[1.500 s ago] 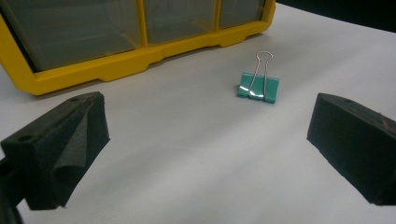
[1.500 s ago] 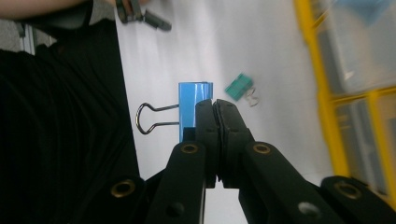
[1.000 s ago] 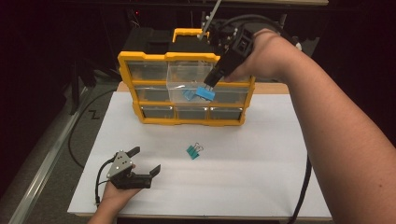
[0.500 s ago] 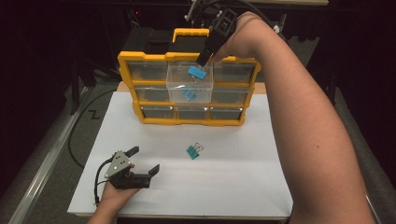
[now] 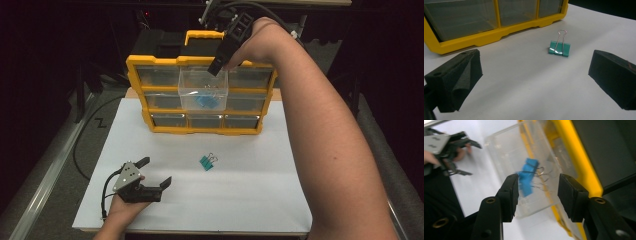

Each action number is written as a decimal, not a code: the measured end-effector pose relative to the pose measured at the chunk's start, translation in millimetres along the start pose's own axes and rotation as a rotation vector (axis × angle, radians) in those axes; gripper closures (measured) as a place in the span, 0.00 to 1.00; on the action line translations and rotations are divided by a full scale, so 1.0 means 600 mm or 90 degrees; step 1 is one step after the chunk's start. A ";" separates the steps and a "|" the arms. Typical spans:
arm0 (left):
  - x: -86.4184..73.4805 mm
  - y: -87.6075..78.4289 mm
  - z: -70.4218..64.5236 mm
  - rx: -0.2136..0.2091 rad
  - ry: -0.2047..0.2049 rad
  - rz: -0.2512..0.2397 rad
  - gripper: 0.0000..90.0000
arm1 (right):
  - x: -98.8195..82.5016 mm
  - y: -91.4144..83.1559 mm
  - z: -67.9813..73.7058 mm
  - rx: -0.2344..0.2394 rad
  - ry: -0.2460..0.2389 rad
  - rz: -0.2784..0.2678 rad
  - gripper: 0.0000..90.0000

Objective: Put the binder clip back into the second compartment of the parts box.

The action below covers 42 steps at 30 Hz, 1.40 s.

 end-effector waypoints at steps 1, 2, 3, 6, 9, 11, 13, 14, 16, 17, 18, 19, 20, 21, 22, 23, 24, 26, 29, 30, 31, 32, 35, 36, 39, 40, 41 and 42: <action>0.000 0.000 0.000 0.000 0.001 0.003 0.00 | -0.002 -0.003 0.005 0.004 0.000 -0.005 0.57; 0.000 0.000 0.000 0.002 0.000 0.000 0.00 | -0.008 -0.008 0.012 0.009 0.000 -0.006 0.56; 0.000 0.000 0.000 0.002 0.000 0.000 0.00 | -0.014 -0.011 0.019 0.014 0.001 -0.004 0.56; 0.000 0.001 -0.001 0.002 0.001 0.001 0.00 | -0.034 -0.013 0.037 0.023 -0.004 0.009 0.55; 0.000 0.001 -0.002 0.003 0.000 0.001 0.00 | -0.059 -0.013 0.058 0.031 0.000 0.013 0.55; 0.000 0.001 -0.002 0.005 0.000 0.001 0.00 | -0.076 -0.008 0.071 0.035 0.001 0.018 0.54; 0.000 0.001 -0.002 0.006 0.000 0.002 0.00 | -0.096 0.001 0.086 0.041 -0.004 0.024 0.54; 0.000 0.001 -0.002 0.006 0.000 0.002 0.00 | -0.100 0.004 0.089 0.043 -0.007 0.025 0.54; -0.001 0.001 -0.002 0.007 0.001 0.003 0.00 | -0.116 0.017 0.103 0.050 -0.002 0.024 0.54; -0.001 0.001 -0.002 0.006 0.001 0.004 0.00 | -0.128 0.032 0.112 0.057 -0.007 0.029 0.53; -0.001 0.001 -0.002 0.005 0.002 0.008 0.00 | -0.132 0.037 0.115 0.058 -0.009 0.031 0.53; -0.001 0.002 -0.003 0.006 0.002 0.005 0.00 | -0.141 0.050 0.122 0.062 -0.011 0.032 0.52; -0.002 0.003 -0.003 0.007 0.002 0.006 0.00 | -0.151 0.069 0.129 0.069 -0.012 0.032 0.51; -0.002 0.003 -0.003 0.007 0.002 0.006 0.00 | -0.151 0.069 0.129 0.069 -0.012 0.032 0.51; -0.002 0.004 -0.003 0.007 0.002 0.006 0.00 | -0.156 0.081 0.132 0.073 -0.013 0.034 0.50; -0.002 0.003 -0.003 0.006 0.004 0.007 0.00 | -0.163 0.098 0.135 0.076 -0.016 0.035 0.49; -0.002 0.003 -0.003 0.006 0.004 0.007 0.00 | -0.167 0.108 0.136 0.077 -0.014 0.038 0.48; -0.002 0.003 -0.003 0.007 0.002 0.007 0.00 | -0.175 0.134 0.140 0.084 -0.010 0.042 0.46; -0.002 0.003 -0.003 0.006 0.003 0.007 0.00 | -0.185 0.174 0.144 0.089 -0.007 0.045 0.42; -0.003 0.003 -0.003 0.005 0.005 0.009 0.00 | -0.188 0.188 0.146 0.093 -0.006 0.044 0.41; -0.003 0.003 -0.003 0.004 0.007 0.009 0.00 | -0.191 0.202 0.148 0.094 -0.007 0.044 0.41; -0.003 0.003 -0.004 0.004 0.007 0.009 0.00 | -0.195 0.220 0.151 0.095 -0.009 0.048 0.39; -0.003 0.004 -0.004 0.004 0.007 0.010 0.00 | -0.204 0.275 0.159 0.106 -0.001 0.056 0.35; -0.003 0.004 -0.004 0.003 0.006 0.009 0.00 | -0.207 0.289 0.160 0.107 -0.001 0.062 0.35; -0.003 0.004 -0.005 0.001 0.008 0.012 0.00 | -0.209 0.317 0.163 0.111 0.002 0.061 0.35; -0.003 0.004 -0.006 0.001 0.006 0.011 0.00 | -0.210 0.331 0.164 0.113 0.003 0.062 0.35; -0.004 0.004 -0.006 0.000 0.007 0.012 0.00 | -0.211 0.351 0.166 0.109 -0.006 0.074 0.35; -0.004 0.003 -0.006 0.000 0.008 0.014 0.00 | -0.210 0.360 0.168 0.112 -0.007 0.073 0.35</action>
Point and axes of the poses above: each handheld gripper's, and its own axes: y roughly forward along the jaws, x roughly out of its top, z roughly to its left, the point moved 7 cm from there along y, roughly forward along the jaws, and after that the axes turned 8 degrees about -y, right-handed, at the moved point
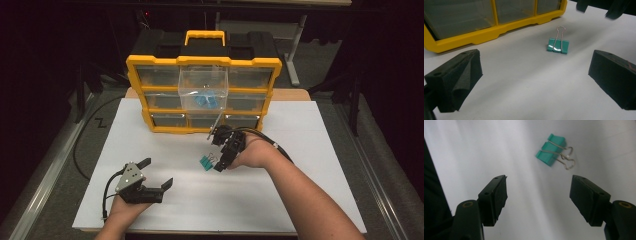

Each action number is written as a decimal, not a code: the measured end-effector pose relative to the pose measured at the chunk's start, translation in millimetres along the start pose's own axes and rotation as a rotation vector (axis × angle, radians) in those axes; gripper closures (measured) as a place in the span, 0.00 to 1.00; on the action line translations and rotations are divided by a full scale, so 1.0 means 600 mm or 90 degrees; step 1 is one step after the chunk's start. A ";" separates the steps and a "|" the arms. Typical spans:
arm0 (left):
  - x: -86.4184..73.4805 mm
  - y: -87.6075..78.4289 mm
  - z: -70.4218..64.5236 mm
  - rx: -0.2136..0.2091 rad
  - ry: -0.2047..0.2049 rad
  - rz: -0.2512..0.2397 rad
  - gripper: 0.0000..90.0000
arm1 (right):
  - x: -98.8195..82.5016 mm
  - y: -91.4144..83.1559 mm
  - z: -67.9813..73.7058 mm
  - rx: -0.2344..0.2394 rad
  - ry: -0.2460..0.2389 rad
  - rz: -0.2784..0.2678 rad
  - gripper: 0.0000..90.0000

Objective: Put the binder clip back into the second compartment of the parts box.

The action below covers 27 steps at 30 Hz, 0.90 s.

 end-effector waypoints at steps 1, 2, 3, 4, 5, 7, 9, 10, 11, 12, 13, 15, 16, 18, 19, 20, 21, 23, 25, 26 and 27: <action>0.000 0.000 0.000 0.000 0.000 0.001 0.00 | 0.002 0.009 -0.001 0.006 0.001 -0.004 0.35; 0.000 0.000 0.000 0.000 0.001 0.001 0.00 | 0.005 0.019 -0.003 0.005 0.002 0.000 0.35; 0.000 0.000 0.000 0.000 0.000 0.001 0.00 | 0.007 0.029 -0.007 -0.003 -0.007 0.006 0.35; -0.001 0.000 0.000 0.000 -0.001 0.001 0.00 | 0.011 0.036 -0.010 -0.007 -0.004 0.005 0.35; -0.001 0.000 0.000 0.000 0.000 0.001 0.00 | 0.015 0.044 -0.014 -0.004 0.001 0.002 0.36; -0.001 0.000 0.000 0.000 -0.001 0.002 0.00 | 0.022 0.053 -0.021 -0.007 0.003 -0.006 0.39; -0.001 0.000 0.000 -0.001 0.000 0.002 0.00 | 0.028 0.061 -0.027 -0.008 0.008 -0.016 0.41; -0.001 0.000 0.001 -0.001 -0.001 0.002 0.00 | 0.030 0.063 -0.028 -0.006 0.014 -0.014 0.44; -0.002 0.000 0.001 -0.001 -0.001 0.004 0.00 | 0.032 0.067 -0.030 -0.005 0.013 -0.015 0.46; -0.002 0.000 0.001 -0.001 -0.001 0.004 0.00 | 0.033 0.070 -0.031 -0.005 0.013 -0.013 0.48; -0.002 0.000 0.002 -0.001 -0.001 0.004 0.00 | 0.034 0.073 -0.033 -0.004 0.009 -0.016 0.51; -0.002 0.000 0.003 0.000 -0.002 0.002 0.00 | 0.036 0.077 -0.035 0.001 0.010 -0.018 0.54; -0.002 0.000 0.002 0.000 -0.002 0.002 0.00 | 0.037 0.079 -0.037 -0.002 0.006 -0.018 0.58; -0.002 0.000 0.002 -0.002 0.000 0.004 0.00 | 0.039 0.079 -0.037 0.003 0.005 -0.023 0.64; -0.002 0.001 0.001 -0.002 0.000 0.002 0.00 | 0.040 0.080 -0.038 0.002 0.005 -0.023 0.69; -0.002 0.001 0.001 -0.002 0.000 0.002 0.00 | 0.041 0.078 -0.036 0.003 0.009 -0.025 0.73; -0.002 0.001 0.001 -0.002 0.000 0.003 0.00 | 0.043 0.077 -0.035 0.007 0.003 -0.033 0.78; -0.002 0.002 0.000 -0.001 -0.001 0.003 0.00 | 0.046 0.075 -0.032 0.004 -0.006 -0.033 0.87; -0.002 0.002 0.000 0.000 -0.001 0.003 0.00 | 0.050 0.076 -0.027 0.005 -0.024 -0.035 0.98; -0.002 0.001 0.000 0.000 -0.001 0.003 0.00 | 0.052 0.076 -0.023 0.012 -0.023 -0.039 1.00; -0.002 0.001 0.000 0.000 -0.001 0.003 0.00 | 0.053 0.076 -0.021 0.010 -0.028 -0.041 1.00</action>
Point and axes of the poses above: each handheld gripper's, and its own axes: y roughly forward along the jaws, x roughly out of its top, z roughly to its left, the point moved 7 cm from there along y, roughly forward along the jaws, and after that the axes turned 8 degrees about -y, right-handed, at the moved point
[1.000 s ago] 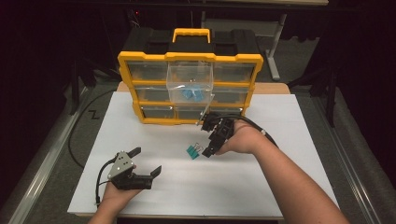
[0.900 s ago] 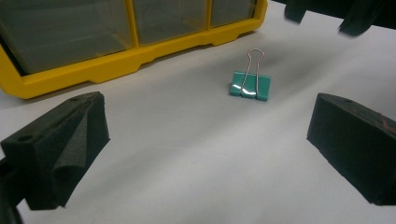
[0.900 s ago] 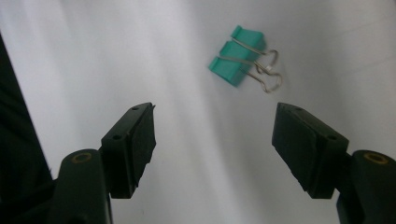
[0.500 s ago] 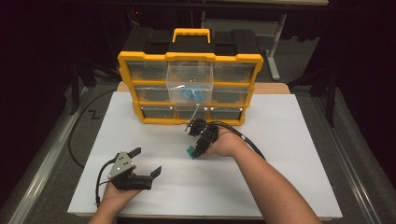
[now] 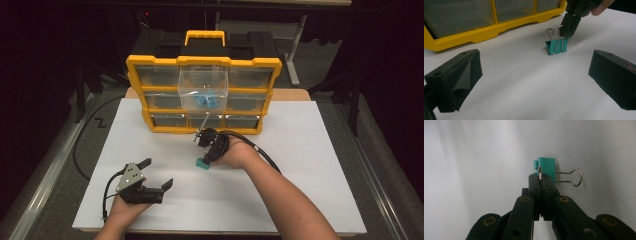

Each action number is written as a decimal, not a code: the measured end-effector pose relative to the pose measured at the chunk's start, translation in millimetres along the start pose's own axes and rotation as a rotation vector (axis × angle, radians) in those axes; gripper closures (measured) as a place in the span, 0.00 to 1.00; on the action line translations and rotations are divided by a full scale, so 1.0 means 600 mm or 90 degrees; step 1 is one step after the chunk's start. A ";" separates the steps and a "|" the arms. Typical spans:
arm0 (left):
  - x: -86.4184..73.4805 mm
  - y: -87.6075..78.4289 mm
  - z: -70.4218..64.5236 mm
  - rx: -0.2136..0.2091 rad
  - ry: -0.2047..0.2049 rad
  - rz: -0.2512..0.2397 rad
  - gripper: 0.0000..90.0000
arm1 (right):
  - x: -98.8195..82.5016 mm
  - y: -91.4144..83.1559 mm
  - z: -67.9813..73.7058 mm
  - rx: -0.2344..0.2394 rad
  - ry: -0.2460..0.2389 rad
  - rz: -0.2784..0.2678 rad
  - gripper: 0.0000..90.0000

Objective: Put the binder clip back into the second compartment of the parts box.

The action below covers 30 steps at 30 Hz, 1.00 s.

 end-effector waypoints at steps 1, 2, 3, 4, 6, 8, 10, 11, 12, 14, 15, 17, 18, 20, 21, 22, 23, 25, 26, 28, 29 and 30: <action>0.000 0.000 0.000 0.000 0.000 0.000 0.00 | 0.000 0.000 0.003 0.001 -0.010 0.006 1.00; 0.000 0.000 0.000 0.000 0.001 0.001 0.00 | 0.001 0.001 0.006 0.005 -0.013 0.005 1.00; 0.000 0.000 0.001 0.001 0.000 0.001 0.00 | 0.001 0.000 0.008 0.006 -0.019 0.010 1.00; 0.000 0.000 0.001 0.001 0.000 0.001 0.00 | 0.001 0.000 0.012 0.012 -0.024 0.009 1.00; -0.001 0.000 0.002 0.001 0.001 0.003 0.00 | 0.000 -0.004 0.016 0.010 -0.029 0.014 1.00; -0.001 0.000 0.002 0.001 0.002 0.005 0.00 | -0.002 -0.010 0.021 0.018 -0.033 0.011 1.00; -0.001 0.000 0.003 0.002 0.001 0.005 0.00 | -0.007 -0.016 0.027 0.023 -0.032 0.007 1.00; -0.001 0.000 0.003 0.002 0.000 0.004 0.00 | -0.009 -0.017 0.029 0.027 -0.031 0.006 1.00; -0.001 -0.001 0.003 0.003 0.000 0.003 0.00 | -0.012 -0.020 0.032 0.031 -0.032 0.011 1.00; 0.000 -0.001 0.003 0.004 -0.002 0.001 0.00 | -0.019 -0.025 0.037 0.036 -0.033 0.014 1.00; 0.000 -0.001 0.003 0.004 -0.003 0.001 0.00 | -0.023 -0.028 0.040 0.038 -0.032 0.017 1.00; 0.000 -0.001 0.004 0.005 -0.004 0.000 0.00 | -0.029 -0.035 0.044 0.042 -0.034 0.015 1.00; 0.000 -0.001 0.004 0.005 -0.004 0.000 0.00 | -0.033 -0.040 0.046 0.047 -0.032 0.013 1.00; 0.000 -0.001 0.004 0.006 -0.005 -0.001 0.00 | -0.040 -0.049 0.050 0.053 -0.035 0.011 1.00; 0.000 -0.001 0.004 0.006 -0.006 -0.001 0.00 | -0.042 -0.051 0.050 0.055 -0.037 0.011 1.00; 0.000 -0.001 0.004 0.006 -0.006 0.000 0.00 | -0.047 -0.059 0.053 0.058 -0.036 0.014 1.00; 0.000 -0.001 0.004 0.006 -0.006 0.000 0.00 | -0.049 -0.061 0.054 0.058 -0.034 0.014 1.00; 0.000 -0.002 0.004 0.006 -0.005 0.002 0.00 | -0.056 -0.074 0.055 0.057 -0.033 0.012 1.00; 0.000 -0.002 0.004 0.007 -0.005 -0.001 0.00 | -0.058 -0.079 0.056 0.059 -0.032 0.011 1.00; 0.001 -0.003 0.004 0.008 -0.006 -0.003 0.00 | -0.066 -0.094 0.058 0.057 -0.030 0.012 1.00; 0.001 -0.003 0.004 0.008 -0.007 -0.004 0.00 | -0.068 -0.100 0.059 0.055 -0.029 0.014 1.00; 0.001 -0.003 0.004 0.008 -0.008 -0.005 0.00 | -0.071 -0.109 0.059 0.055 -0.030 0.010 1.00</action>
Point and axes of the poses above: each handheld gripper's, and its own axes: y roughly forward along the jaws, x roughly out of its top, z roughly to its left, the point moved 7 cm from there along y, roughly forward along the jaws, and after that the axes turned 8 degrees about -y, right-handed, at the moved point
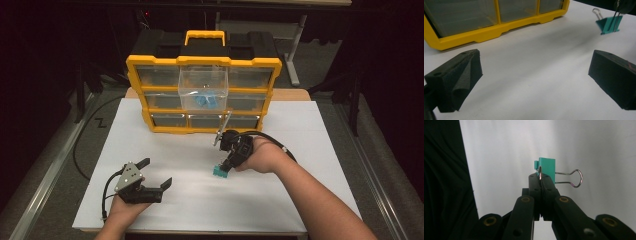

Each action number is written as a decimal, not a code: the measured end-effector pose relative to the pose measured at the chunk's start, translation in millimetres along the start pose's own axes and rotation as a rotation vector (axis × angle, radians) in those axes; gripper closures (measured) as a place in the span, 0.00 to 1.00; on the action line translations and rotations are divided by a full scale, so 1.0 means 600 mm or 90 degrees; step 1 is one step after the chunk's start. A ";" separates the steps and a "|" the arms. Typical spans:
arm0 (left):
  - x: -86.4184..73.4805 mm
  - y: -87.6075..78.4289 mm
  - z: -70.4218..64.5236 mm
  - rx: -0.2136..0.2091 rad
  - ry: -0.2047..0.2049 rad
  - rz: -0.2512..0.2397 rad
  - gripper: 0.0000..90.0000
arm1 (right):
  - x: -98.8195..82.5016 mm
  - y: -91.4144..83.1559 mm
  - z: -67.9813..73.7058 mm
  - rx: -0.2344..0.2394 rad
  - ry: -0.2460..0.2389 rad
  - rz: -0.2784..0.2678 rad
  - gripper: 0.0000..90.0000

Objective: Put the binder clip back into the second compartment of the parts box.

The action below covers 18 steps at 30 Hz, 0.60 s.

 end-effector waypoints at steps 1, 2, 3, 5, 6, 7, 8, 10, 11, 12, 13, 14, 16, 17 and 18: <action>0.000 0.000 0.000 0.000 0.000 0.000 0.00 | -0.003 -0.008 0.001 -0.003 0.000 -0.001 1.00; 0.000 0.000 0.000 0.000 0.001 -0.001 0.00 | -0.005 -0.016 0.003 -0.002 0.006 0.002 1.00; 0.000 0.000 0.000 0.001 0.001 -0.001 0.00 | -0.007 -0.030 0.004 -0.002 0.002 -0.001 1.00; 0.000 0.000 0.000 0.001 0.001 -0.001 0.00 | -0.010 -0.047 0.005 -0.004 0.006 -0.002 1.00; 0.000 0.000 0.001 0.002 0.002 0.000 0.00 | -0.010 -0.054 0.005 -0.005 0.002 -0.005 1.00; 0.000 0.000 0.001 0.002 0.001 -0.001 0.00 | -0.011 -0.064 0.005 -0.006 0.002 -0.009 1.00; 0.000 0.000 0.001 0.001 0.001 -0.001 0.00 | -0.012 -0.072 0.006 -0.008 0.005 -0.004 1.00; 0.001 0.000 0.001 0.001 0.002 -0.002 0.00 | -0.014 -0.094 0.005 -0.016 0.002 -0.002 1.00; 0.001 0.000 0.001 0.001 0.002 -0.002 0.00 | -0.014 -0.098 0.006 -0.017 0.001 -0.004 1.00; 0.001 0.000 0.001 0.001 0.002 -0.002 0.00 | -0.014 -0.105 0.006 -0.021 -0.001 -0.005 1.00; 0.001 -0.001 0.001 0.001 0.002 -0.002 0.00 | -0.013 -0.112 0.007 -0.021 0.000 -0.006 1.00; 0.001 -0.001 0.001 0.001 0.003 -0.002 0.00 | -0.013 -0.119 0.006 -0.025 -0.001 -0.008 1.00; 0.001 -0.001 0.001 0.001 0.003 -0.002 0.00 | -0.012 -0.134 0.006 -0.029 -0.003 -0.006 1.00; 0.000 0.000 0.001 0.001 0.003 -0.002 0.00 | -0.012 -0.140 0.006 -0.030 -0.004 -0.006 1.00; 0.000 -0.001 0.001 0.001 0.003 0.000 0.00 | -0.010 -0.146 0.007 -0.031 -0.004 -0.008 1.00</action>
Point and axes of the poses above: each handheld gripper's, and its own axes: y roughly forward along the jaws, x roughly out of its top, z roughly to its left, the point moved 7 cm from there along y, roughly forward along the jaws, and after that the axes turned 8 degrees about -y, right-handed, at the moved point
